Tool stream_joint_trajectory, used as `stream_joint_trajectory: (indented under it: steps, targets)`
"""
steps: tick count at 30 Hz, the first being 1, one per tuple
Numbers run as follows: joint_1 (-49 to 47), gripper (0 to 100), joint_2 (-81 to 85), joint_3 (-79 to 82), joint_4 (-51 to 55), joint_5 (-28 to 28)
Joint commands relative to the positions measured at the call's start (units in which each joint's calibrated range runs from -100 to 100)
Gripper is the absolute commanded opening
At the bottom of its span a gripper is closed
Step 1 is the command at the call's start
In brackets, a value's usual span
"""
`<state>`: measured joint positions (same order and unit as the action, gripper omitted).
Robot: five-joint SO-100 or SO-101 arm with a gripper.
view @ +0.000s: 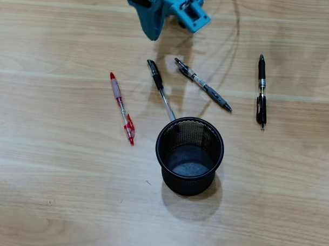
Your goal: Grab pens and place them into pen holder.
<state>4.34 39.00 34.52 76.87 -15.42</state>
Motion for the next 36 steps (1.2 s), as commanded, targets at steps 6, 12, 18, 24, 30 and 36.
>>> stream_joint_trajectory:
  steps: [6, 12, 18, 24, 30, 36]
  targets:
    - [3.5, 3, -14.6, -15.4, -0.5, -14.5]
    - [5.7, 3, -25.3, -23.7, -0.5, -14.2]
    - [6.4, 3, -38.4, -33.7, 0.0, -14.2]
    - [7.1, 26, -46.5, -36.6, -0.6, -14.1]
    - [7.8, 26, -52.2, -36.7, -4.3, -14.1]
    - [7.8, 27, -60.9, -36.7, -11.3, -14.2]
